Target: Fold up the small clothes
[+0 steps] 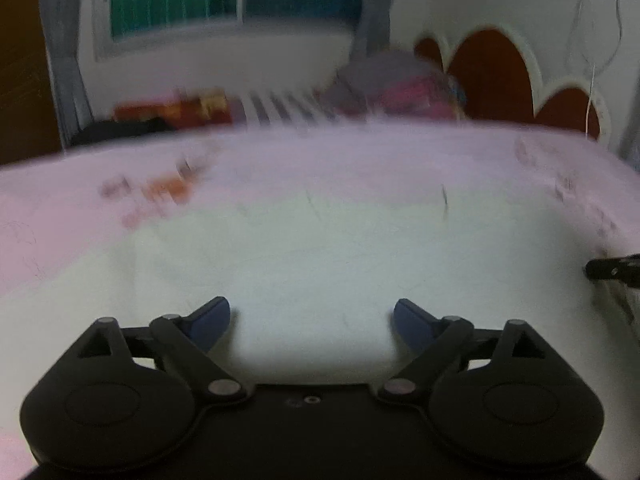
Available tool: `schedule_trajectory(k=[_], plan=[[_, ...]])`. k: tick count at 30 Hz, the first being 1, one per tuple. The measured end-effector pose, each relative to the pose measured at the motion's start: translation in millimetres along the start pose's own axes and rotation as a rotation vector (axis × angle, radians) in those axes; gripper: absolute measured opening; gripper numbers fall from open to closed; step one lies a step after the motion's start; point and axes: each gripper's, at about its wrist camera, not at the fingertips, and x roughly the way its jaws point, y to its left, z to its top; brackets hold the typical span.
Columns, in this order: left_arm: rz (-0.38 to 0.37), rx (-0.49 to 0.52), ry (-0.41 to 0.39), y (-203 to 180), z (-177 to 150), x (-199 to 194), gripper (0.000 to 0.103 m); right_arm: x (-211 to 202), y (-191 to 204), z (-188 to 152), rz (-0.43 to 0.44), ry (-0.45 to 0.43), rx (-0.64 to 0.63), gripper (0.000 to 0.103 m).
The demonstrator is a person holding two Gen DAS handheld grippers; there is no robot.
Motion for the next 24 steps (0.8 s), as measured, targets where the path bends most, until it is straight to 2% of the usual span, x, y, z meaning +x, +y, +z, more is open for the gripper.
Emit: schedule_trajectory(k=[1, 2, 4, 5, 6, 7, 9, 11, 14, 15, 16, 17, 18, 20, 22, 23, 24], plan=[[0.006, -0.007, 0.027, 0, -2, 5, 0.088, 7, 0, -6, 0.005, 0.04, 0.008, 0.0], [0.022, -0.002, -0.001, -3, -1, -1, 0.087, 15, 0, -11, -0.005, 0.072, 0.008, 0.0], [0.011, -0.012, -0.04, -3, 0, -12, 0.09, 10, 3, -10, -0.021, 0.056, 0.002, 0.0], [0.018, -0.023, -0.031, -3, -2, -11, 0.095, 5, 2, -8, -0.016, 0.04, 0.01, 0.0], [0.023, -0.038, 0.004, 0, -4, -5, 0.095, -1, 3, -7, -0.002, 0.009, 0.014, 0.0], [0.018, -0.052, 0.016, 4, -8, -2, 0.095, -1, 4, -8, -0.002, 0.009, 0.009, 0.0], [0.03, -0.066, -0.014, 8, -10, -12, 0.095, 12, 4, -16, -0.029, 0.079, 0.011, 0.0], [0.039, -0.103, -0.04, 19, -17, -27, 0.095, 6, 7, -14, -0.037, 0.074, 0.004, 0.0], [0.093, -0.181, -0.06, 47, -33, -55, 0.095, -8, 7, -13, -0.043, 0.055, 0.036, 0.0], [0.109, -0.211, -0.059, 56, -38, -63, 0.095, -10, 5, -13, -0.052, 0.059, 0.046, 0.014], [0.127, -0.249, -0.061, 68, -45, -74, 0.096, -13, 5, -15, -0.067, 0.054, 0.054, 0.054], [0.157, -0.295, -0.067, 85, -54, -87, 0.097, -19, 4, -17, -0.073, 0.027, 0.064, 0.072], [0.182, -0.327, -0.07, 98, -60, -96, 0.097, -26, 3, -19, -0.06, -0.006, 0.068, 0.079], [0.245, -0.411, -0.073, 133, -77, -116, 0.095, -34, 6, -21, -0.044, -0.017, 0.077, 0.078], [0.276, -0.52, -0.086, 170, -97, -134, 0.081, -41, 11, -24, -0.021, -0.025, 0.081, 0.068], [0.272, -0.601, -0.089, 192, -107, -143, 0.07, -42, 14, -24, -0.017, -0.023, 0.082, 0.065], [0.267, -0.674, -0.101, 210, -116, -150, 0.063, -41, 16, -24, -0.008, -0.016, 0.089, 0.058]])
